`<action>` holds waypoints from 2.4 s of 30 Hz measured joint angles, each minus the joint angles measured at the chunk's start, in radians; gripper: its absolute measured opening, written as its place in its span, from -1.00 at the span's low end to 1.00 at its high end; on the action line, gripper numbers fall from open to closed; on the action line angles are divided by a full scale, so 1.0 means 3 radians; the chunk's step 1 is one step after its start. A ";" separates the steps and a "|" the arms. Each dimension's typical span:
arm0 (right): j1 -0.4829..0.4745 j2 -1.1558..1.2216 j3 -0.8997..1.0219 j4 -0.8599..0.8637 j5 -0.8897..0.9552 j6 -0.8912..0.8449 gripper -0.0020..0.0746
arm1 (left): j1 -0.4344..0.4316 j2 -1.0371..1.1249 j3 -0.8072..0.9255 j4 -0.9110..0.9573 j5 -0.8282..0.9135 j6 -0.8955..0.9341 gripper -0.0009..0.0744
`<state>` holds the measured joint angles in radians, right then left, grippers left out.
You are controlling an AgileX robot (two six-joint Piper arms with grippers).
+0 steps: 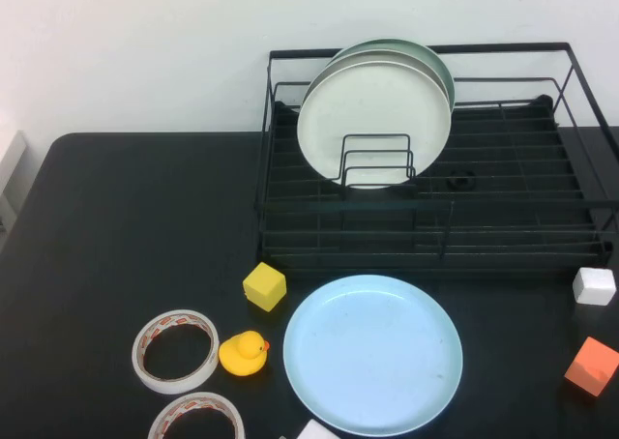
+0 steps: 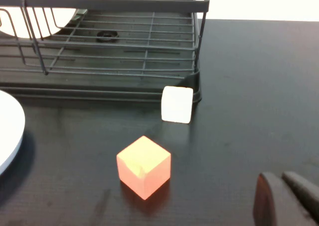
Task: Place plate on rack
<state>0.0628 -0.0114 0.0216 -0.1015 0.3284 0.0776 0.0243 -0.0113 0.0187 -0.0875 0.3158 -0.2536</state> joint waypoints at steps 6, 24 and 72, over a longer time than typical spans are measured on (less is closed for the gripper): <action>0.0000 0.0000 0.0000 0.0000 0.0002 0.0000 -0.92 | 0.0000 -0.0006 0.0000 0.0000 0.0000 0.0015 -0.98; 0.0000 0.0000 0.0000 -0.0020 0.0002 0.0000 -0.92 | 0.0000 -0.0006 0.0000 0.0000 0.0000 0.0015 -0.98; 0.0000 0.0000 0.0016 0.3444 -0.0208 -0.0887 -0.92 | 0.0000 -0.0006 0.0007 -0.3002 -0.0967 -0.0618 -0.98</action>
<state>0.0628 -0.0114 0.0263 0.9315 0.2661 -0.1884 0.0243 -0.0129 0.0209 -0.9880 0.0257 -0.4391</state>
